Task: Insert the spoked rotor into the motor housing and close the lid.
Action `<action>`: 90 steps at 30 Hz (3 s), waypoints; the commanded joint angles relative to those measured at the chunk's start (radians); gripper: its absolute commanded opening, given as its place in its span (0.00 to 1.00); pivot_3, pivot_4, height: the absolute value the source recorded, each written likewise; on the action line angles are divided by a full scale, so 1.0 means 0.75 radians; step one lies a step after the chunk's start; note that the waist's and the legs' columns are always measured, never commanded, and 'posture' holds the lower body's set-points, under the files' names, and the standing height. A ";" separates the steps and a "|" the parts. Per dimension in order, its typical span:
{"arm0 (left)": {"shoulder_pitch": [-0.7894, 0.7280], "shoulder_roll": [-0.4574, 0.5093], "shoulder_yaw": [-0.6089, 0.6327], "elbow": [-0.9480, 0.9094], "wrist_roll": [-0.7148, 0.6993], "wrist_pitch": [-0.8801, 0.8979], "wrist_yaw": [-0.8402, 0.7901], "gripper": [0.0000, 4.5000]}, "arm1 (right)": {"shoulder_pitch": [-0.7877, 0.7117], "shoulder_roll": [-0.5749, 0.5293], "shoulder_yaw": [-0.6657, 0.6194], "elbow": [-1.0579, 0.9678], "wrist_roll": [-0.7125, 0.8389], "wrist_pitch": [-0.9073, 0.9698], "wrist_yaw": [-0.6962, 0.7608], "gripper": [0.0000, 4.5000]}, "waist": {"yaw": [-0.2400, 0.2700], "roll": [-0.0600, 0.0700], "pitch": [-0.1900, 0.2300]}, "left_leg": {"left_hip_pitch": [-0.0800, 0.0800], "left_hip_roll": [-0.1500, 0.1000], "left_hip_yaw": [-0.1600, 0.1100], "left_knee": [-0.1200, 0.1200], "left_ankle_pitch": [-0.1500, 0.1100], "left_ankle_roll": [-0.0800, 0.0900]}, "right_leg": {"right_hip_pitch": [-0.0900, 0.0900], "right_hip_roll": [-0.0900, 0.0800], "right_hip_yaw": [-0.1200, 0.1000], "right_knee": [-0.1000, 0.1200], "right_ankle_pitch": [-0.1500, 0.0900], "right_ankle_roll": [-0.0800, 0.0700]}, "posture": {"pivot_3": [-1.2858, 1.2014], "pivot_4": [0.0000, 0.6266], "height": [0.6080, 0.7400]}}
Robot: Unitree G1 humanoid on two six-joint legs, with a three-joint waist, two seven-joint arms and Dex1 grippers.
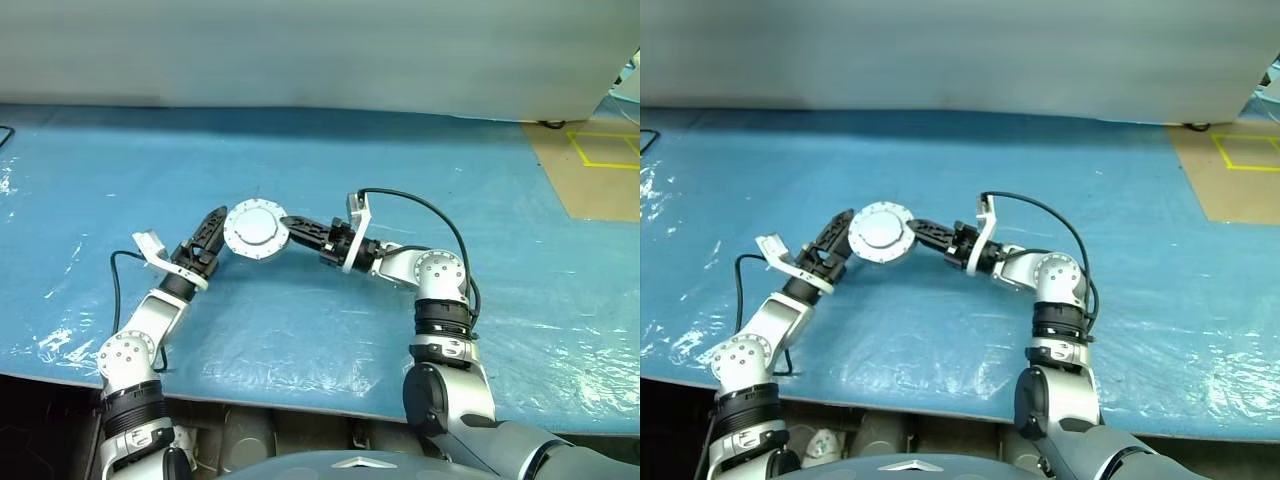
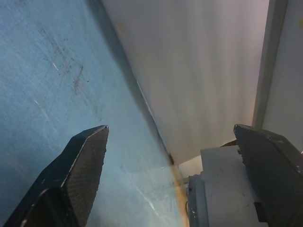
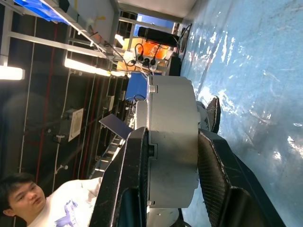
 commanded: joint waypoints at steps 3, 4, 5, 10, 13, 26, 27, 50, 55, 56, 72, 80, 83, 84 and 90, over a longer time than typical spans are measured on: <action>-0.043 -0.057 0.054 -0.092 -0.207 -0.035 0.031 1.00 | 0.003 0.004 0.042 -0.008 0.017 -0.041 -0.031 0.27 | 0.000 0.000 0.000 | 0.000 0.000 0.000 0.001 0.000 0.000 | 0.001 0.000 0.000 0.000 0.000 0.000 | 0.52 0.24 1.00; -0.045 -0.076 0.064 -0.094 -0.233 -0.047 0.043 1.00 | 0.003 0.002 0.047 -0.007 0.019 -0.045 -0.032 0.27 | 0.001 -0.001 0.000 | 0.000 0.000 0.000 0.001 0.000 0.000 | 0.001 0.000 0.000 0.000 0.000 0.001 | 0.52 0.24 1.00; -0.051 -0.097 0.084 -0.089 -0.276 -0.066 0.061 1.00 | 0.004 0.000 0.052 -0.006 0.022 -0.049 -0.034 0.27 | 0.002 -0.002 0.000 | 0.000 0.000 -0.001 0.001 0.000 0.000 | 0.002 0.000 0.000 0.000 0.000 0.001 | 0.52 0.24 1.00; -0.026 -0.120 0.078 -0.095 -0.357 -0.080 0.093 1.00 | 0.003 -0.004 0.062 -0.004 0.030 -0.060 -0.042 0.27 | -0.001 -0.002 0.000 | -0.001 0.000 -0.001 0.003 0.000 0.000 | 0.002 0.000 0.000 0.000 0.001 0.002 | 0.52 0.24 1.00; 0.003 -0.109 0.038 -0.117 -0.371 -0.050 0.101 1.00 | 0.002 -0.006 0.064 -0.002 0.034 -0.065 -0.044 0.27 | 0.000 -0.003 0.000 | -0.001 0.000 -0.001 0.003 0.000 0.000 | 0.002 0.000 0.000 0.000 0.001 0.002 | 0.52 0.24 1.00; 0.103 -0.036 0.001 -0.107 -0.324 -0.054 0.072 1.00 | 0.002 -0.003 0.068 0.007 0.037 -0.078 -0.042 0.27 | -0.001 -0.003 0.000 | 0.000 0.000 -0.001 0.005 0.000 0.000 | 0.003 0.000 0.000 0.000 0.002 0.004 | 0.52 0.24 1.00; 0.114 -0.026 0.003 -0.094 -0.314 -0.054 0.064 1.00 | 0.002 -0.003 0.068 0.007 0.038 -0.079 -0.041 0.27 | -0.001 -0.003 0.000 | 0.000 0.000 -0.001 0.005 0.000 0.000 | 0.003 0.000 0.000 0.000 0.002 0.004 | 0.52 0.24 1.00; 0.161 0.006 -0.102 -0.013 -0.218 0.012 -0.091 1.00 | -0.016 0.020 0.020 0.010 0.109 -0.061 -0.057 0.27 | -0.001 -0.004 -0.001 | 0.001 0.000 -0.001 0.006 0.000 0.000 | 0.004 0.000 0.001 0.001 0.003 0.005 | 0.52 0.24 1.00; 0.153 -0.007 -0.130 -0.012 -0.202 0.023 -0.112 1.00 | -0.010 0.023 0.029 0.009 0.121 -0.049 -0.052 0.27 | 0.000 -0.004 -0.001 | 0.001 0.000 -0.001 0.006 0.000 0.000 | 0.004 0.000 0.001 0.001 0.003 0.005 | 0.52 0.24 1.00; 0.154 -0.012 -0.140 -0.014 -0.198 0.027 -0.116 1.00 | -0.009 0.026 0.030 0.009 0.126 -0.041 -0.051 0.27 | 0.000 -0.004 -0.001 | 0.001 0.000 -0.001 0.006 0.000 0.000 | 0.004 0.000 0.001 0.001 0.003 0.005 | 0.52 0.24 1.00; 0.128 0.019 -0.257 0.013 -0.090 0.126 -0.188 0.73 | -0.013 0.033 0.057 0.004 0.139 -0.013 -0.041 0.27 | 0.001 -0.004 -0.001 | 0.002 0.000 -0.002 0.008 0.000 0.000 | 0.004 0.000 0.001 0.004 0.003 0.005 | 0.52 0.24 1.00; 0.132 0.007 -0.239 0.000 -0.106 0.121 -0.203 0.56 | -0.013 0.034 0.063 0.009 0.133 -0.026 -0.038 0.27 | 0.000 -0.004 -0.001 | 0.001 0.000 -0.001 0.008 0.000 0.000 | 0.004 0.000 0.001 0.004 0.003 0.004 | 0.52 0.24 1.00; 0.136 -0.013 -0.232 -0.017 -0.115 0.107 -0.209 0.56 | -0.015 0.035 0.063 0.012 0.133 -0.034 -0.037 0.27 | 0.001 -0.004 -0.001 | 0.002 0.000 -0.001 0.008 0.000 0.000 | 0.004 0.000 0.001 0.004 0.003 0.004 | 0.52 0.24 1.00; 0.129 -0.023 -0.229 -0.013 -0.081 0.072 -0.195 0.56 | -0.017 0.035 0.063 0.014 0.132 -0.037 -0.036 0.27 | 0.001 -0.004 -0.001 | 0.001 0.000 -0.002 0.008 0.000 0.000 | 0.004 0.000 0.001 0.004 0.003 0.004 | 0.52 0.24 1.00; 0.087 -0.083 -0.178 -0.017 -0.098 -0.003 -0.176 0.56 | -0.012 0.028 0.086 -0.010 0.130 -0.081 -0.010 0.34 | 0.001 -0.004 -0.001 | 0.001 0.000 -0.001 0.009 0.000 0.000 | 0.004 0.000 0.001 0.005 0.003 0.004 | 0.52 0.24 1.00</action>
